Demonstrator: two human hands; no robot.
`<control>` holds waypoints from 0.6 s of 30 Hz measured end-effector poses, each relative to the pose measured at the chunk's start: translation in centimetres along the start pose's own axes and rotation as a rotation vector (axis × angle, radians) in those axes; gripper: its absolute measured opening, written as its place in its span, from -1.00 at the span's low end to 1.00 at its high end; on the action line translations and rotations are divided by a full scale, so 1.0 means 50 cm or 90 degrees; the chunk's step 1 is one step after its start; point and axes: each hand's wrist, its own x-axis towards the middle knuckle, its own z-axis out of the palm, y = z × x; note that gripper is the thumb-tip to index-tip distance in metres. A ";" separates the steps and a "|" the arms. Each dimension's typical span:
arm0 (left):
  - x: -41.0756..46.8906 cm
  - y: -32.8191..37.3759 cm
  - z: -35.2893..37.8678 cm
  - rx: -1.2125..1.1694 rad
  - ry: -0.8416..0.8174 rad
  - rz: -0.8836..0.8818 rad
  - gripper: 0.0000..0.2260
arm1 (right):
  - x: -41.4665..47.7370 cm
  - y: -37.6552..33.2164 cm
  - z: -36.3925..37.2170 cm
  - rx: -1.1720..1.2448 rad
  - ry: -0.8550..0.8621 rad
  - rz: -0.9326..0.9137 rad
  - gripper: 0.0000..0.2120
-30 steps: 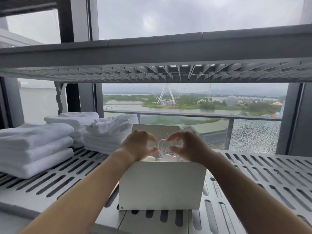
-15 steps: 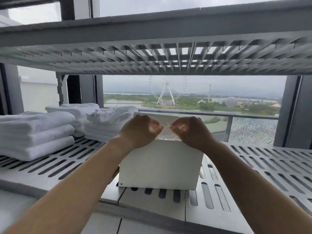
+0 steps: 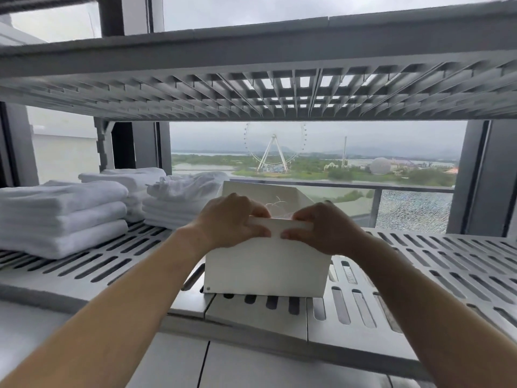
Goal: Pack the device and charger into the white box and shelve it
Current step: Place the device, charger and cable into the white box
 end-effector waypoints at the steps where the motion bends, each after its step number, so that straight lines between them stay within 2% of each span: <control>1: 0.001 0.005 0.001 0.005 0.027 0.006 -0.75 | -0.001 -0.003 -0.007 -0.009 0.011 -0.005 -0.73; 4: 0.002 0.015 0.007 -0.002 0.118 0.023 -0.76 | -0.002 -0.004 -0.034 -0.037 0.060 -0.032 -0.74; 9: -0.012 0.027 0.044 0.015 0.150 0.096 -0.69 | -0.048 0.004 -0.022 -0.057 0.069 0.020 -0.76; 13: -0.018 0.048 0.065 0.059 0.189 0.132 -0.68 | -0.077 0.004 0.010 -0.112 0.212 0.010 -0.76; 16: -0.031 0.061 0.088 0.082 0.191 0.094 -0.64 | -0.086 -0.004 0.036 -0.191 0.208 -0.041 -0.60; 18: -0.036 0.057 0.096 0.097 0.148 0.094 -0.53 | -0.090 -0.001 0.046 -0.219 0.177 -0.039 -0.47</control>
